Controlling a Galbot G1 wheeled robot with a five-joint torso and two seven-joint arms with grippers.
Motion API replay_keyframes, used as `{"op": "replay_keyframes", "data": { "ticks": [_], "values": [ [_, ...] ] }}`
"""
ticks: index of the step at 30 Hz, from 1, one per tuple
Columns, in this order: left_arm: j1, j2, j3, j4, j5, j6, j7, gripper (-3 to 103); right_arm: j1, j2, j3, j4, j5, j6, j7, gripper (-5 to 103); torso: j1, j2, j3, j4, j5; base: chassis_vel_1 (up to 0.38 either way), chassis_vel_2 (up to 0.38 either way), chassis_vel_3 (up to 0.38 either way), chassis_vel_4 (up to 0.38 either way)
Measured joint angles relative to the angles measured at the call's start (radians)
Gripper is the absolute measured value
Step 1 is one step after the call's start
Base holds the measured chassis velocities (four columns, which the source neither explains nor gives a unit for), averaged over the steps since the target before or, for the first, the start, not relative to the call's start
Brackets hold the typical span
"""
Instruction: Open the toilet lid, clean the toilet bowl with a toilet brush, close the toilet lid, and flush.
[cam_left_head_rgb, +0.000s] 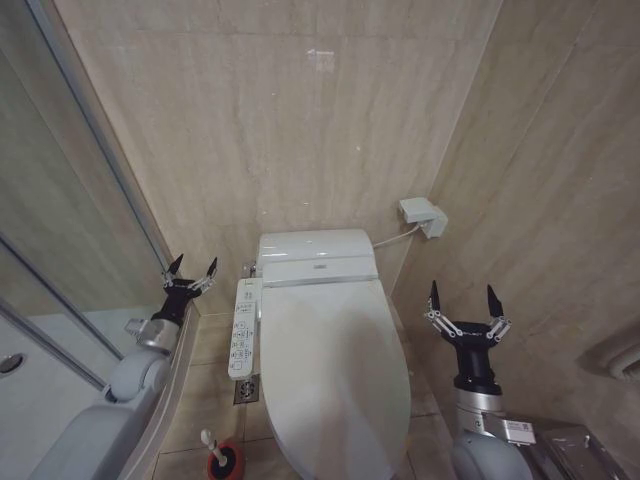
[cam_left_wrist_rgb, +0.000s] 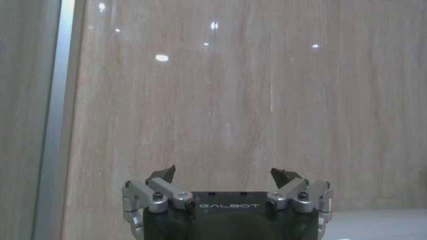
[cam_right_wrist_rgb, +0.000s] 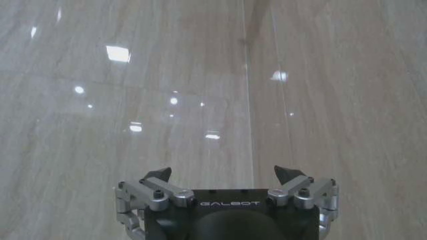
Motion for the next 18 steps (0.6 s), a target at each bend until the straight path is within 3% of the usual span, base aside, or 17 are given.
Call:
{"op": "replay_keyframes", "data": {
  "ticks": [11, 18],
  "values": [
    [-0.189, -0.038, 0.082, 0.265, -0.007, -0.011, 0.063, 97, 0.028, 0.011, -0.014, -0.032, -0.009, 0.0, -0.016, 100, 0.0, 0.0, 0.0, 0.0002, 0.0004, 0.0, 0.0, 0.0, 0.0],
    [-0.28, -0.064, 0.127, 0.371, -0.005, -0.021, 0.095, 95, 0.049, 0.001, -0.015, -0.051, -0.003, 0.0, -0.019, 100, 0.0, 0.0, 0.0, -0.0001, 0.0, 0.0, 0.0, 0.0, 0.0]
  ]
}}
